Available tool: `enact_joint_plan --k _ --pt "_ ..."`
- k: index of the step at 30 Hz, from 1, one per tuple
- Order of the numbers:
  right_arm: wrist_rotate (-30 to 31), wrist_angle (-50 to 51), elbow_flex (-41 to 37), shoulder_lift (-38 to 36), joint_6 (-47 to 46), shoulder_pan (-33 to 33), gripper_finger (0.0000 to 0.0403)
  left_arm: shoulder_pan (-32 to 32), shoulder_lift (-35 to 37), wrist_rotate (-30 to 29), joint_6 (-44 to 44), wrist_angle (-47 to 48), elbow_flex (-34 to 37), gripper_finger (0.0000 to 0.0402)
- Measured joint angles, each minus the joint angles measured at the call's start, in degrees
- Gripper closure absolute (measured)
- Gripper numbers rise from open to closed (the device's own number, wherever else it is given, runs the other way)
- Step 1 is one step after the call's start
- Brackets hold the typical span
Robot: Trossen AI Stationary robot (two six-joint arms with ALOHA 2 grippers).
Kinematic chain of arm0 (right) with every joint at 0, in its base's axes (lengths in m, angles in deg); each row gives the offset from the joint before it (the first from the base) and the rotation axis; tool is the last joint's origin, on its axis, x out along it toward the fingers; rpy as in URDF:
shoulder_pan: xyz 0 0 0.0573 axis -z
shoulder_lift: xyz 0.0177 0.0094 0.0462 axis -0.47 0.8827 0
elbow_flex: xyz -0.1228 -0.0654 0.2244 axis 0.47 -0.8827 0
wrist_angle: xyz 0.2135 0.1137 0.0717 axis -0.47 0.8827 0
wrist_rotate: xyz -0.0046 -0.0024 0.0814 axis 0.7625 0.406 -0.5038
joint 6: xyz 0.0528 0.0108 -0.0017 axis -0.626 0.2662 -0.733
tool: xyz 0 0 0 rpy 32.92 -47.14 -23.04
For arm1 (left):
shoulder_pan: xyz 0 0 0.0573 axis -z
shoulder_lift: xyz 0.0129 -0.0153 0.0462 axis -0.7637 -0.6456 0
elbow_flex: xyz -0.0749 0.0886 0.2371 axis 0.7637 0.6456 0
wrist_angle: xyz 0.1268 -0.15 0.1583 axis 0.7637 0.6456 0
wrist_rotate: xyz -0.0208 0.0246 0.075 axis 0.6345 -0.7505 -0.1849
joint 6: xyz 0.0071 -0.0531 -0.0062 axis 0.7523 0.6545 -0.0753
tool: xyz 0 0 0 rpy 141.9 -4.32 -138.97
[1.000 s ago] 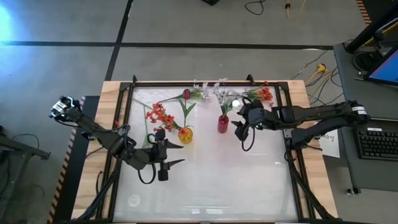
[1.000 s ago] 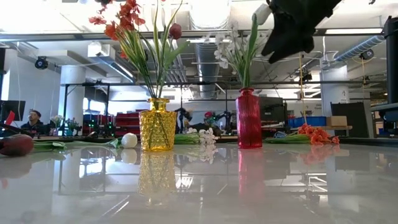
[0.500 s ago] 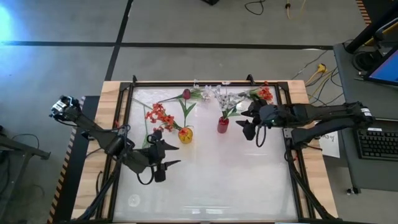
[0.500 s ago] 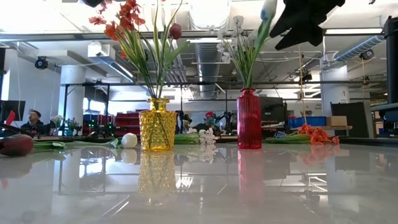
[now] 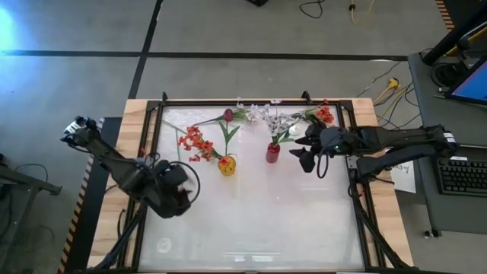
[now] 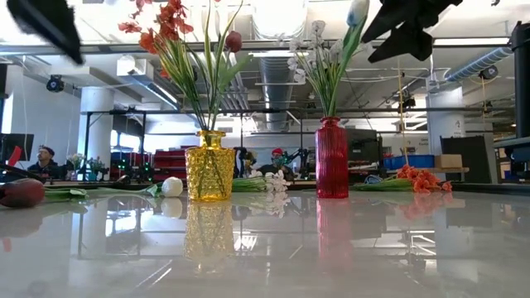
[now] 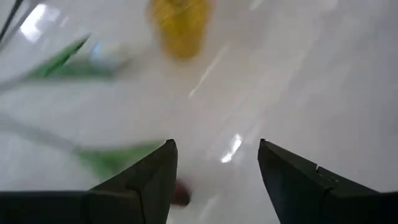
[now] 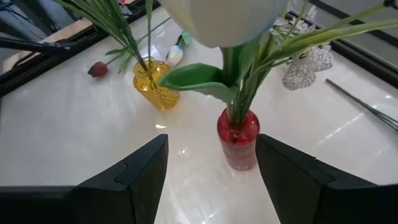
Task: Sort flowers into vase by color
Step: Put the red tulip into the yellow flower vase
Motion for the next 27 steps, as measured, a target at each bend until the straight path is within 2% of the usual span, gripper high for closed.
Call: enact_joint_plan --k 4,13,19,27 --pt "-0.7 0.0 0.0 -0.1 0.0 0.0 0.017 0.0 0.0 2.0 9.7 0.6 4.6 0.0192" --pt "-2.1 0.0 0.0 -0.1 -0.5 0.0 0.017 -1.7 -0.4 1.8 29.0 -1.2 18.6 0.0192" --pt "-2.1 0.0 0.0 -0.1 -0.5 -0.4 0.017 -1.9 -1.0 1.9 32.8 -7.9 25.9 0.02" --pt "-2.0 -0.4 0.0 0.0 -0.5 -0.4 0.017 -3.0 -3.3 0.4 33.1 -17.1 31.0 0.022"
